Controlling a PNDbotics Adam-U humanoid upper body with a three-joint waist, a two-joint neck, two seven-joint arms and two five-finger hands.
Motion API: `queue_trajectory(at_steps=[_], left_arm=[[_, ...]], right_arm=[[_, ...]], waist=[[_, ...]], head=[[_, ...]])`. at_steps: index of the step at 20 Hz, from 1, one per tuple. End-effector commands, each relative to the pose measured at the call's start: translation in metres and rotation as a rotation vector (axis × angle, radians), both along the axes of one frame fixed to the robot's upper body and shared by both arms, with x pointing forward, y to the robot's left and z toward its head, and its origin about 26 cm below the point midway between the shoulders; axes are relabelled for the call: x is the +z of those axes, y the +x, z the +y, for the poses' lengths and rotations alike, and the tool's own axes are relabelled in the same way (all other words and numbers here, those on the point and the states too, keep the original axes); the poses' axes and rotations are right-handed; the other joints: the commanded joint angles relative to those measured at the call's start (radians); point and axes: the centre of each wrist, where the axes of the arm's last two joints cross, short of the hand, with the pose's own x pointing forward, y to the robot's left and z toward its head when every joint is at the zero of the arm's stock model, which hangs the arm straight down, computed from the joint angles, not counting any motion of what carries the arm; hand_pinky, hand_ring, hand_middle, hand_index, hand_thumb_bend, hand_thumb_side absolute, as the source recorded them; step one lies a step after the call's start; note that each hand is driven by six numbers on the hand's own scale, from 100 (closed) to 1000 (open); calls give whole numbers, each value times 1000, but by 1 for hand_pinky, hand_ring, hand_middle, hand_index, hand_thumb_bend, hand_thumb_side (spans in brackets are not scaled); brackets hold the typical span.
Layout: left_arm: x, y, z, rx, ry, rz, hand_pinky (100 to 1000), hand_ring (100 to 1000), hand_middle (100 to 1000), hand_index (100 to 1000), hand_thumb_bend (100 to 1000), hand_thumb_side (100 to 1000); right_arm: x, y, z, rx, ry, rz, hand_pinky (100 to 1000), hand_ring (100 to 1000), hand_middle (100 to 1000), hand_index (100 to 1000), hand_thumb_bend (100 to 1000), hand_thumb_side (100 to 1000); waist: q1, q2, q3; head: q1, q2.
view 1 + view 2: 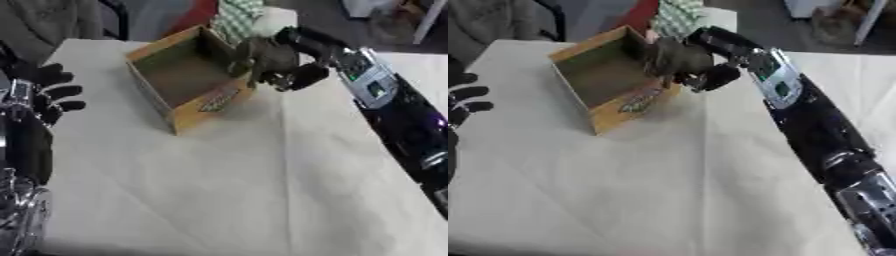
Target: Pick up objects on the table and place them in the box.
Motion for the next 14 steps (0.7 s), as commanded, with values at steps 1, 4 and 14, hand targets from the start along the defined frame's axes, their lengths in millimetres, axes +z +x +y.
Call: queue_trajectory(at_steps=[1,4,14], left_arm=[[13,-2,-7,-41,-4,-44,636,676,663,767,218,858],[18,-2,-13,-70,-8,-61,636,676,663,767,222,854],[31,-3,-29,-149,-12,-101,636,675,662,767,225,859]], right_arm=[[27,1,-16,-49,4,-66,574,528,444,531,106,214],[31,1,-20,-76,5,-87,579,535,456,542,109,214],[32,9,-22,-155,2,-98,594,567,500,603,100,253]], waist=[[-3,-8,24],[-15,1,71],[-48,48,201]], head=[[-24,-30],[-46,-46],[-99,-97]])
